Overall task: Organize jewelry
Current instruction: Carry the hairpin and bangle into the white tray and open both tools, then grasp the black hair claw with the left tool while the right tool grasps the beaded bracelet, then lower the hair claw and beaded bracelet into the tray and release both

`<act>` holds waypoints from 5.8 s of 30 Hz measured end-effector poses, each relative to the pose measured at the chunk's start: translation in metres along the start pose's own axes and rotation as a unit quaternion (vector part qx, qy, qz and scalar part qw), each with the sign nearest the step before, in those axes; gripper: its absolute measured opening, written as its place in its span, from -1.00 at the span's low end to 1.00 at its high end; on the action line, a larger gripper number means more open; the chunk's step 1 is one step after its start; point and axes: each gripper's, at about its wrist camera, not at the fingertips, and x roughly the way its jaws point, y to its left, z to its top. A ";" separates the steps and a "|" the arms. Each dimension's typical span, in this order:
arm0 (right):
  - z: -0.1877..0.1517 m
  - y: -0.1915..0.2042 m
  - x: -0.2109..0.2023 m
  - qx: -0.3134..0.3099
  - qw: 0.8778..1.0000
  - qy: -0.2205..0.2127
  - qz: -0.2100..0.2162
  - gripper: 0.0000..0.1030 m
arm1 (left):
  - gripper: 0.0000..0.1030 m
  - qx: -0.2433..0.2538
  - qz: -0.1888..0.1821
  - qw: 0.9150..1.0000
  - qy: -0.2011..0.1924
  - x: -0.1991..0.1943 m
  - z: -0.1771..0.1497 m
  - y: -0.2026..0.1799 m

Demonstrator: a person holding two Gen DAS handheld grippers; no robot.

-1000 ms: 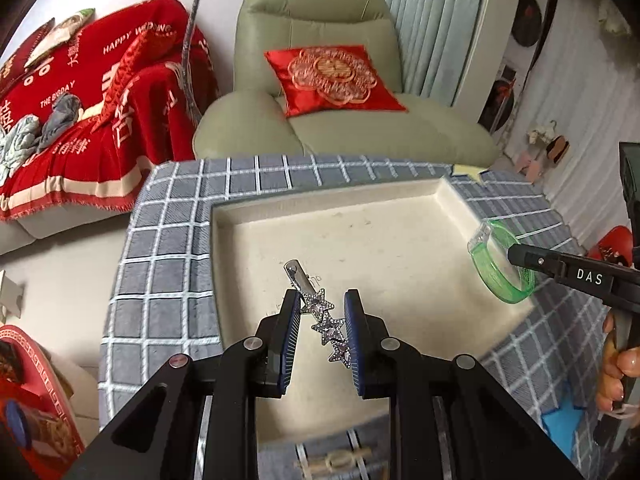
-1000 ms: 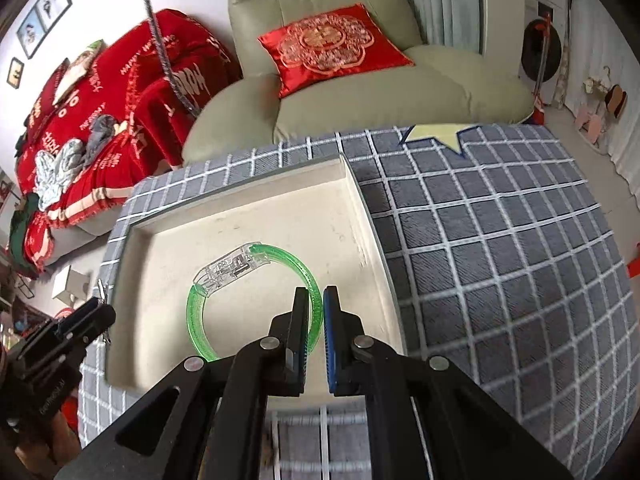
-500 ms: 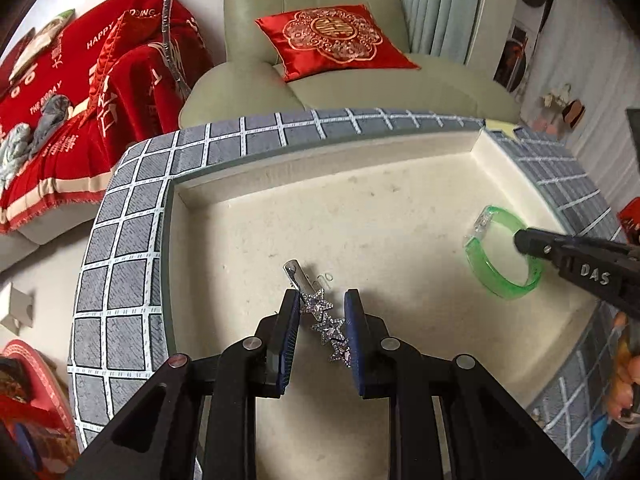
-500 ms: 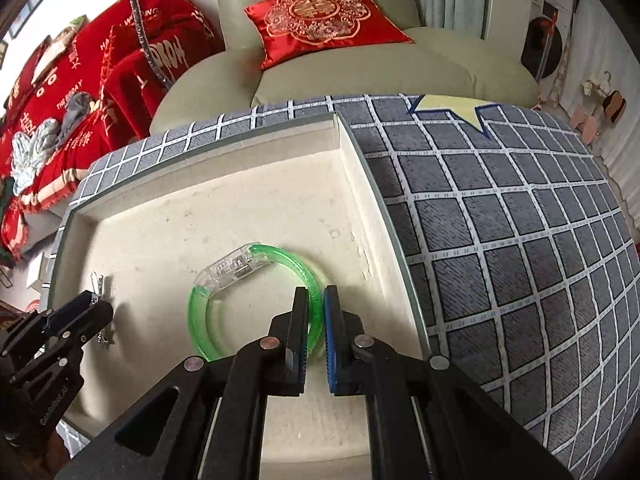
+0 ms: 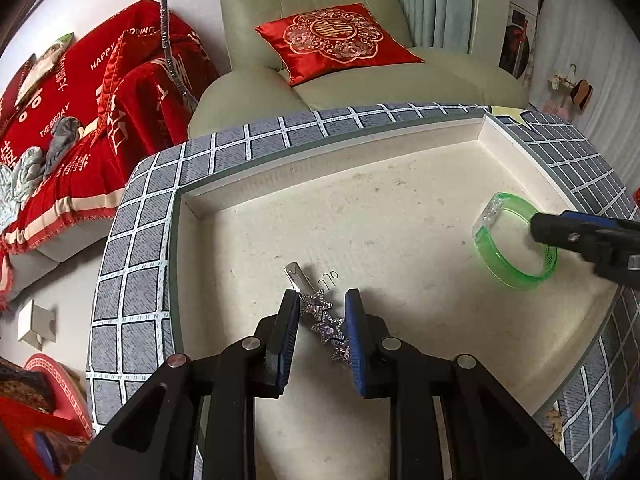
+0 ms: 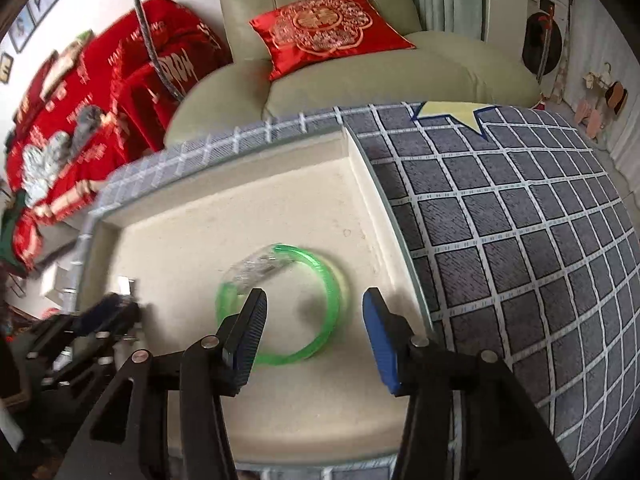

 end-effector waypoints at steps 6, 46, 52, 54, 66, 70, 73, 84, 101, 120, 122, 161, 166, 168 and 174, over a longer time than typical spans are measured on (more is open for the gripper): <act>-0.018 -0.002 -0.045 0.017 0.999 -0.033 0.036 0.05 | -0.22 -0.004 0.002 1.000 -0.002 -0.002 0.000 0.002; -0.263 -0.042 -0.163 0.055 0.998 -0.010 -0.002 1.00 | 1.00 -0.032 -0.051 0.997 -0.037 -0.152 -0.187 -0.017; -0.277 -0.036 -0.154 0.037 0.999 0.009 -0.036 1.00 | 1.00 0.009 -0.061 0.997 -0.039 -0.154 -0.198 -0.042; -0.279 -0.033 -0.152 0.029 0.999 0.010 -0.043 0.99 | 1.00 0.008 -0.067 0.997 -0.038 -0.151 -0.197 -0.046; -0.287 -0.014 -0.139 -0.017 0.996 0.012 -0.082 0.57 | 1.00 0.017 -0.069 0.997 -0.026 -0.132 -0.193 -0.061; -0.287 -0.006 -0.135 -0.038 0.995 0.013 -0.090 0.50 | 1.00 0.023 -0.068 0.997 -0.026 -0.130 -0.193 -0.064; -0.290 0.001 -0.133 -0.058 0.993 0.013 -0.103 0.49 | 0.95 0.026 -0.064 0.997 -0.017 -0.125 -0.192 -0.067; -0.291 0.013 -0.135 -0.079 0.993 0.014 -0.092 -0.07 | 0.22 0.035 -0.073 0.997 -0.017 -0.124 -0.192 -0.071; -0.284 0.000 -0.159 -0.040 0.997 -0.019 -0.061 -0.80 | -0.36 -0.001 -0.112 0.993 -0.045 -0.148 -0.189 -0.041; -0.183 -0.002 -0.203 -0.052 0.995 -0.082 -0.013 -0.80 | -0.36 -0.045 -0.134 0.986 -0.090 -0.179 -0.132 0.006; -0.168 0.000 -0.202 -0.059 0.995 -0.086 -0.010 -0.80 | -0.36 -0.045 -0.131 0.986 -0.097 -0.181 -0.120 0.010; 0.010 0.009 0.006 -0.038 0.999 -0.011 -0.013 -0.80 | -0.36 -0.020 -0.050 0.998 -0.011 -0.005 0.021 -0.006; 0.007 0.007 0.015 -0.040 0.999 -0.004 -0.021 -0.80 | -0.36 -0.009 -0.034 0.999 -0.006 0.003 0.020 -0.012; 0.005 0.005 0.018 -0.038 0.999 0.001 -0.022 -0.80 | -0.36 -0.004 -0.031 1.000 -0.003 0.005 0.019 -0.013; 0.003 0.006 0.021 -0.046 0.999 0.007 -0.025 -0.79 | -0.36 -0.003 -0.018 1.000 -0.002 0.010 0.017 -0.014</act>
